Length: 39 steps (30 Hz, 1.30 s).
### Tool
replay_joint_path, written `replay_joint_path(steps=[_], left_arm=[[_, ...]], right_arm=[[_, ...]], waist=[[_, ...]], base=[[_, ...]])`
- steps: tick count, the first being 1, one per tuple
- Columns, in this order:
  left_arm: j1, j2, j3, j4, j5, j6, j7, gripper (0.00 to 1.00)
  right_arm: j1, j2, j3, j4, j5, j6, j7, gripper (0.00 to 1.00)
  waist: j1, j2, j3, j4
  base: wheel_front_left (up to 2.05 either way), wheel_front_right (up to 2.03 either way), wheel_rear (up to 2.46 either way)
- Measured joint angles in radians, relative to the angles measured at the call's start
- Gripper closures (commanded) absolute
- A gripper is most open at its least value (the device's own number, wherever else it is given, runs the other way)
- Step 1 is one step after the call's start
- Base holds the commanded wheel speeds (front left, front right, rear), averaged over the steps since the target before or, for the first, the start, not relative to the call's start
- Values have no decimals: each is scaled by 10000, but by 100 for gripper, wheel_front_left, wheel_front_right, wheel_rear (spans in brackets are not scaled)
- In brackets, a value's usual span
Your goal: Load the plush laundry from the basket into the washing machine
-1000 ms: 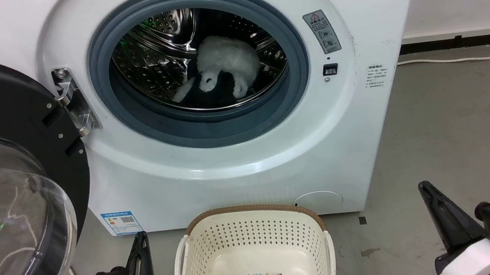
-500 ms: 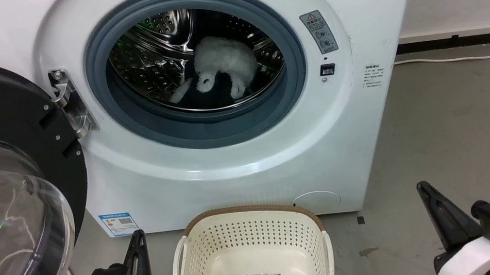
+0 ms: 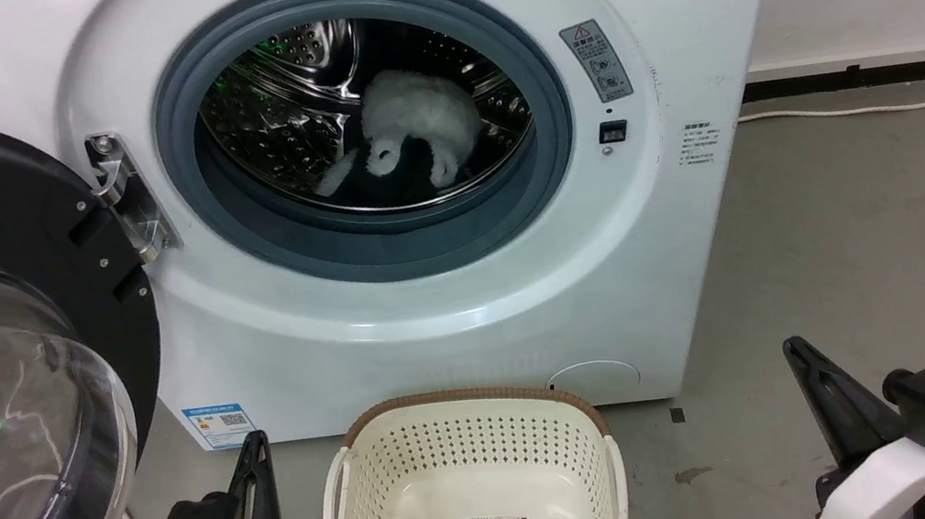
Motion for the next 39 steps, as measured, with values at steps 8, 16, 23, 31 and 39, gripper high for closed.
replay_joint_path(steps=[8, 16, 23, 31, 39], left_arm=[[-36, -8, 63, -81, 148, -2, 161, 100], [-37, -10, 82, -84, 148, -2, 161, 100], [-37, -12, 86, -86, 148, -2, 161, 100], [-37, -12, 86, -86, 148, -2, 161, 100], [-37, -12, 82, -86, 148, -2, 161, 100]], right_arm=[[-11, 0, 12, -17, -10, 0, 136, 100], [-12, 0, 13, -19, -10, 0, 136, 100], [-12, 0, 17, -19, -10, 0, 138, 100], [-12, 0, 17, -19, -10, 0, 138, 100], [-12, 0, 13, -21, -10, 0, 138, 100]], waist=[[0, 0, 0, -25], [0, 0, 0, -25], [0, 0, 0, -25], [0, 0, 0, -25], [0, 0, 0, -25]], base=[[0, 0, 0], [0, 0, 0], [0, 0, 0], [0, 0, 0], [0, 0, 0]])
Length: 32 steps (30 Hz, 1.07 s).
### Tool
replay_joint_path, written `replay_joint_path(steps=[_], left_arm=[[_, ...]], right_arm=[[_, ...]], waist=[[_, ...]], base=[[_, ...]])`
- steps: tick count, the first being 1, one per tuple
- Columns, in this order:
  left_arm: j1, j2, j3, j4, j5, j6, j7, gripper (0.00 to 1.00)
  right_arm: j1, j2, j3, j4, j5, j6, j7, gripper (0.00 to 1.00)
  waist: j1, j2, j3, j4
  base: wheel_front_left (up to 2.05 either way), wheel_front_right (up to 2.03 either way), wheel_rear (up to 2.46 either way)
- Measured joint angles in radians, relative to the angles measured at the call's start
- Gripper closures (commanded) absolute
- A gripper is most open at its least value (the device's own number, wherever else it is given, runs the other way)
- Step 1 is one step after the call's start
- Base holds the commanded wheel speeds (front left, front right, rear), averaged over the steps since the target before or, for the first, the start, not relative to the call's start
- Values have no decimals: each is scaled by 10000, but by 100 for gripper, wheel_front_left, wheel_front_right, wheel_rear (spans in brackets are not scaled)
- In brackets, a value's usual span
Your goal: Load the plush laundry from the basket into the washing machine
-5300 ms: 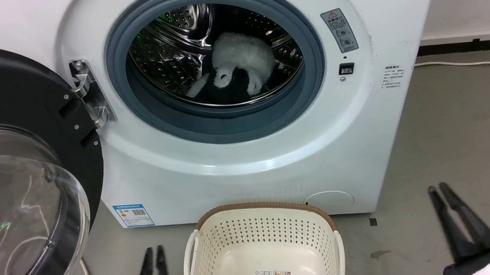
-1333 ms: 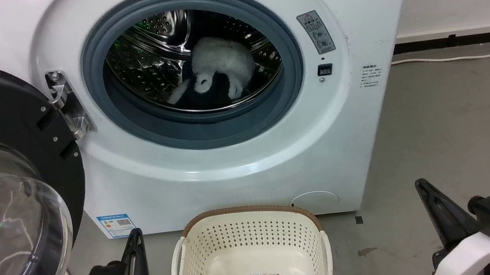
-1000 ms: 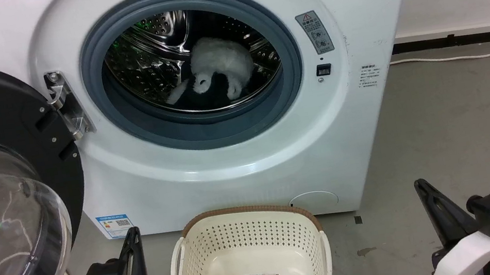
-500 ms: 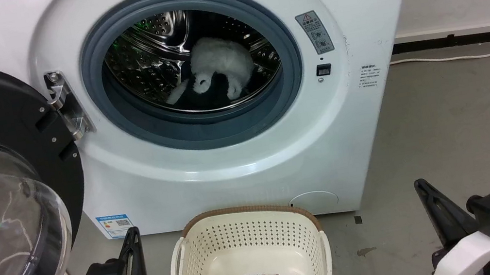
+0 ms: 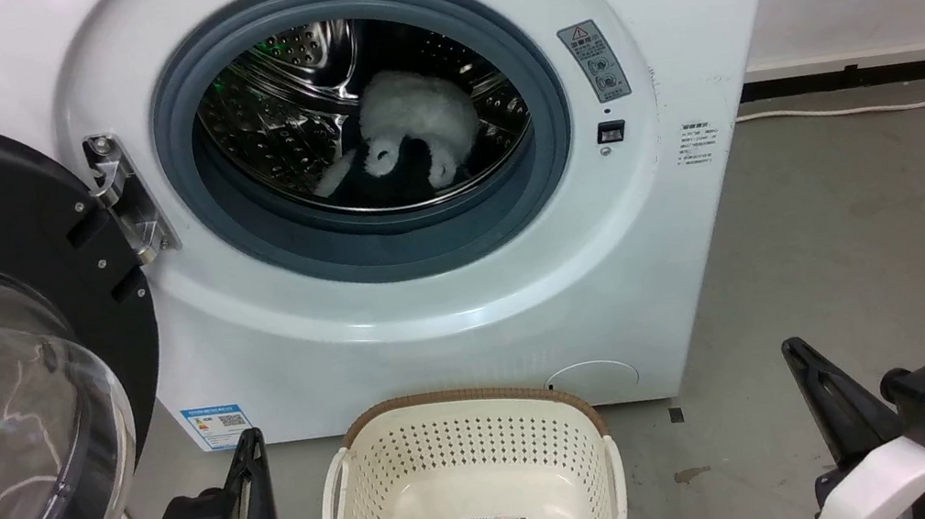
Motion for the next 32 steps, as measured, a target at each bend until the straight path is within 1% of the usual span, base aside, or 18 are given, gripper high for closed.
replay_joint_path(steps=[32], left_arm=[[0, 0, 2, -2, 0, 0, 0, 100]], right_arm=[[0, 0, 2, 0, 0, 0, 0, 100]], waist=[[0, 0, 0, 0]], base=[[0, 0, 0]])
